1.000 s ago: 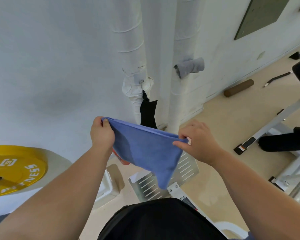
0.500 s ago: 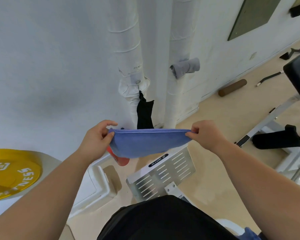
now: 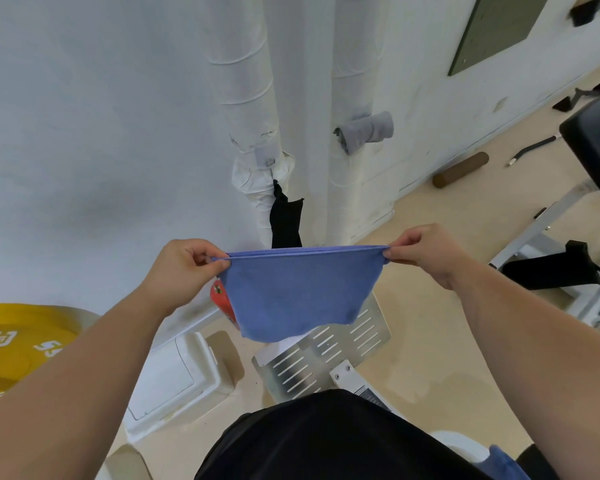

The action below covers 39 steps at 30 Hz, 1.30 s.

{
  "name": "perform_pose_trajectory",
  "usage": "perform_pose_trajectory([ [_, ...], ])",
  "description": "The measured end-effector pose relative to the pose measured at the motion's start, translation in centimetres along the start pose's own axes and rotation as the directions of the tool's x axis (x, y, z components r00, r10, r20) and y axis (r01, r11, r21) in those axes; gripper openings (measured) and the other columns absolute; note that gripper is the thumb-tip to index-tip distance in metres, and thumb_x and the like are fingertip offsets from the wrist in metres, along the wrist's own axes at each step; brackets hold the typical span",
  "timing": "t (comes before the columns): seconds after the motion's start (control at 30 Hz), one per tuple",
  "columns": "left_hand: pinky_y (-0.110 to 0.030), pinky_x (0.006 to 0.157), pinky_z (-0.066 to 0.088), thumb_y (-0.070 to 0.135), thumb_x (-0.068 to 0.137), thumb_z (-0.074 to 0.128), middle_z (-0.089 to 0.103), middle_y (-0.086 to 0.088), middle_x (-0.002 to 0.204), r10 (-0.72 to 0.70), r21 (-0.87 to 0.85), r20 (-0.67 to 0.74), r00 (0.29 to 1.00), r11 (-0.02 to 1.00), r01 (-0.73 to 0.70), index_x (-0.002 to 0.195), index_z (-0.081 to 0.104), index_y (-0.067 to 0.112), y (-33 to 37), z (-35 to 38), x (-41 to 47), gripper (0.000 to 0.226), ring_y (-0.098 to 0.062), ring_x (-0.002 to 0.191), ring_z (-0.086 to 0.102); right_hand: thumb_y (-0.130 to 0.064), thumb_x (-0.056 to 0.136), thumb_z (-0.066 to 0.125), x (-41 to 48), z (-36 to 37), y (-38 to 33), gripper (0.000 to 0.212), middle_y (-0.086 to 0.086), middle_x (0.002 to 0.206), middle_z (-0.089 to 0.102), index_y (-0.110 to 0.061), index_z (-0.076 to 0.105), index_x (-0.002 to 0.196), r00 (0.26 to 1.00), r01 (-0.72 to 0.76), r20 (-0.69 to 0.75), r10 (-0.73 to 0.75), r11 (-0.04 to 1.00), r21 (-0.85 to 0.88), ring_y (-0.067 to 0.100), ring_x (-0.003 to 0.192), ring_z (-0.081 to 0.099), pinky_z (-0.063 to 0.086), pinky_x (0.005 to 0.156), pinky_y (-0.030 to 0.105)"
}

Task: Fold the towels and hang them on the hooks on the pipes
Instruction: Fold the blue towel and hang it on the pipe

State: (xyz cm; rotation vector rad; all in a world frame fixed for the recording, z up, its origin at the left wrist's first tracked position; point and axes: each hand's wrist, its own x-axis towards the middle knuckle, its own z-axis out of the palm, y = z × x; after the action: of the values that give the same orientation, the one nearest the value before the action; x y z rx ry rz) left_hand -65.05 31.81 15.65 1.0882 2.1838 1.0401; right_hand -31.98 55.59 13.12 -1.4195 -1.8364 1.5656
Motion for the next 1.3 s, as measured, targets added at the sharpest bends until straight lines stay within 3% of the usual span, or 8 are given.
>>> perform_pose_trajectory([
  [0.1, -0.011, 0.05, 0.039, 0.001, 0.088, 0.075, 0.067, -0.023, 0.075, -0.014, -0.008, 0.006, 1.0, 1.0, 0.014, 0.084, 0.074, 0.013, -0.1, -0.2, 0.2, 0.013, -0.004, 0.049, 0.049, 0.016, 0.079, 0.073, -0.1, -0.2, -0.2, 0.022, 0.017, 0.078, 0.066, -0.003, 0.062, 0.077, 1.0, 0.007, 0.02, -0.009, 0.996, 0.085, 0.026, 0.078, 0.065, 0.062, 0.075, 0.026],
  [0.23, -0.019, 0.064, 0.047, 0.006, 0.091, 0.071, 0.073, -0.014, 0.078, -0.046, 0.074, 0.029, 0.999, 0.996, 0.043, 0.103, 0.075, 0.022, -0.3, -0.3, 0.6, 0.02, -0.007, 0.058, 0.06, 0.011, 0.086, 0.069, 0.1, 0.0, -1.0, 0.026, 0.014, 0.09, 0.068, -0.008, 0.068, 0.105, 0.997, -0.015, 0.074, 0.005, 0.991, 0.134, 0.02, 0.083, 0.068, 0.06, 0.071, 0.02],
  [0.33, -0.033, 0.078, 0.059, 0.004, 0.093, 0.069, 0.077, -0.014, 0.082, -0.121, -0.044, 0.028, 0.992, 0.992, 0.122, 0.088, 0.077, 0.012, -0.4, 0.0, 0.8, 0.013, -0.026, 0.076, 0.071, 0.005, 0.091, 0.066, 0.2, 0.4, -1.2, 0.013, 0.011, 0.091, 0.071, -0.003, 0.071, 0.101, 0.995, -0.041, 0.095, 0.022, 0.979, 0.197, 0.017, 0.083, 0.067, 0.06, 0.074, 0.023],
  [0.5, -0.037, 0.095, 0.055, 0.006, 0.101, 0.058, 0.072, -0.02, 0.099, -0.202, -0.308, 0.062, 0.977, 0.928, 0.211, 0.098, 0.071, -0.001, -0.5, 0.5, 0.6, 0.015, -0.026, 0.093, 0.066, -0.005, 0.094, 0.065, -0.4, 0.2, -0.6, 0.009, 0.004, 0.084, 0.07, -0.009, 0.067, 0.086, 0.983, -0.113, 0.177, 0.048, 0.918, 0.38, 0.014, 0.078, 0.066, 0.054, 0.078, 0.029],
  [0.6, -0.035, 0.086, 0.055, 0.007, 0.102, 0.054, 0.071, -0.015, 0.095, -0.258, -0.486, 0.052, 0.965, 0.837, 0.25, 0.094, 0.069, 0.001, 0.1, 0.9, 0.2, 0.018, -0.026, 0.088, 0.065, -0.01, 0.094, 0.065, -0.8, 0.3, -0.4, 0.015, -0.001, 0.073, 0.065, -0.014, 0.065, 0.079, 0.979, -0.151, 0.189, 0.07, 0.878, 0.453, 0.012, 0.066, 0.058, 0.045, 0.068, 0.026],
  [0.87, -0.044, 0.067, 0.048, 0.007, 0.091, 0.059, 0.061, -0.016, 0.081, -0.46, -0.481, -0.07, 0.885, 0.793, 0.374, 0.083, 0.064, 0.005, 2.6, 4.6, -0.3, 0.01, -0.029, 0.074, 0.055, -0.001, 0.086, 0.063, -1.8, 5.0, -2.5, 0.018, 0.006, 0.059, 0.048, -0.012, 0.054, 0.075, 0.97, -0.129, -0.151, 0.189, 0.932, 0.34, 0.011, 0.039, 0.042, 0.035, 0.042, 0.024],
  [1.13, -0.05, 0.061, 0.048, 0.013, 0.092, 0.068, 0.06, -0.017, 0.074, -0.295, -0.531, 0.008, 0.955, 0.808, 0.254, 0.088, 0.069, 0.001, 7.4, 8.9, -3.0, 0.012, -0.028, 0.069, 0.051, 0.002, 0.093, 0.055, -6.8, 11.3, -6.5, 0.022, 0.01, 0.07, 0.067, -0.011, 0.072, 0.086, 0.994, -0.041, 0.113, 0.003, 0.939, 0.34, 0.016, 0.055, 0.06, 0.057, 0.06, 0.024],
  [1.3, -0.03, 0.059, 0.043, 0.011, 0.095, 0.069, 0.074, -0.014, 0.072, -0.206, -0.53, -0.024, 0.978, 0.833, 0.162, 0.093, 0.078, 0.007, 8.3, 8.7, -4.2, 0.01, -0.021, 0.063, 0.055, 0.015, 0.089, 0.052, -7.7, 12.0, -6.4, 0.036, 0.001, 0.073, 0.074, -0.014, 0.074, 0.092, 0.973, 0.065, 0.183, -0.138, 0.931, 0.358, 0.011, 0.068, 0.071, 0.06, 0.072, 0.021],
])
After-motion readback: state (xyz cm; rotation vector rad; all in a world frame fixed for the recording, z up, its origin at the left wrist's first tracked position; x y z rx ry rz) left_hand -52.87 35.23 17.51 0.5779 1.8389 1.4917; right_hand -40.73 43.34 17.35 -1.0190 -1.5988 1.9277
